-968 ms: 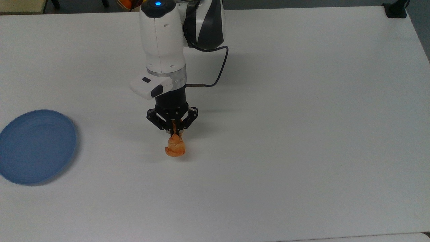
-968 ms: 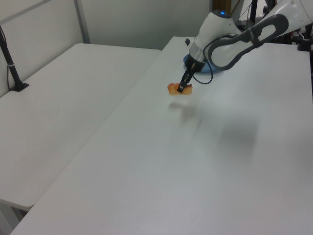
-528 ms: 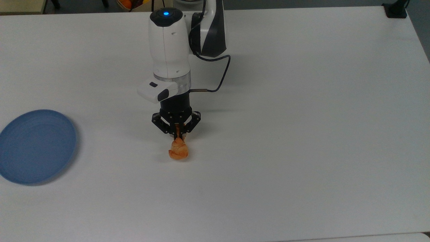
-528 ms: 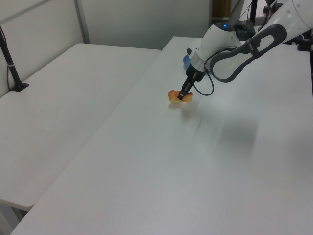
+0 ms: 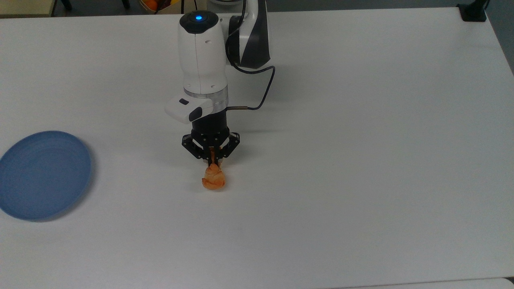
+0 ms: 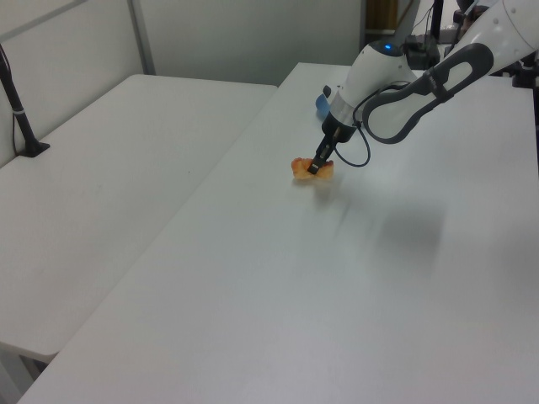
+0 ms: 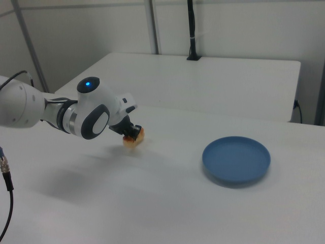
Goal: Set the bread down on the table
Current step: 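Lower the bread roll onto the bare table surface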
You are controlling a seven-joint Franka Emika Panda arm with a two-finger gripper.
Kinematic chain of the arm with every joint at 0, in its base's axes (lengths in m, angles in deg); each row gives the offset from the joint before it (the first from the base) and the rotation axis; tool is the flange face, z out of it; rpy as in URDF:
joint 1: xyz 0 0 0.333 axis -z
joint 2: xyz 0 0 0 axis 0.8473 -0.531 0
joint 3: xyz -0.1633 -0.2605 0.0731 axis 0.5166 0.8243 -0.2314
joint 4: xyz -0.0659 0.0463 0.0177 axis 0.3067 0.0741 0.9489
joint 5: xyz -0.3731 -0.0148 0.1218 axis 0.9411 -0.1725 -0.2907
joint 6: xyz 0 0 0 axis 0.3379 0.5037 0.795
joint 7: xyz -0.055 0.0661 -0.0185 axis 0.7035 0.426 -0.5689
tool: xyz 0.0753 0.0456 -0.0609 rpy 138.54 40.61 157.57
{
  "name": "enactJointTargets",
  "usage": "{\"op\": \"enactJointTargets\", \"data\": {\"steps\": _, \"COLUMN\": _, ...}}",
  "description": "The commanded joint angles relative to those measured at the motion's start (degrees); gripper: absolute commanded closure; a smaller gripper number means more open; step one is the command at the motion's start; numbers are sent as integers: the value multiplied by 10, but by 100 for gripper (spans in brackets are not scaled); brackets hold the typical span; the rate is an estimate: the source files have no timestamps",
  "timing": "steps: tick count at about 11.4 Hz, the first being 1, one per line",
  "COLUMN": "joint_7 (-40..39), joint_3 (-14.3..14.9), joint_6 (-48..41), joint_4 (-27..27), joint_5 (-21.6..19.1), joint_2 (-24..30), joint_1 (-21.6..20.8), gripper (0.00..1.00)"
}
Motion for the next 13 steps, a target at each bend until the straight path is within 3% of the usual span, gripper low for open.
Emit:
{"op": "enactJointTargets", "data": {"steps": 1, "joint_7": -14, "joint_3": -2, "joint_6": 13, "joint_4": -19, "joint_5": -1, "joint_2": 13, "joint_1": 2, "gripper": 94}}
{"op": "enactJointTargets", "data": {"steps": 10, "joint_7": -50, "joint_3": -2, "joint_6": 7, "joint_4": -25, "joint_5": 0, "joint_2": 10, "joint_1": 3, "gripper": 93}}
{"op": "enactJointTargets", "data": {"steps": 13, "joint_7": -56, "joint_3": -2, "joint_6": 6, "joint_4": -26, "joint_5": 1, "joint_2": 10, "joint_1": 3, "gripper": 86}}
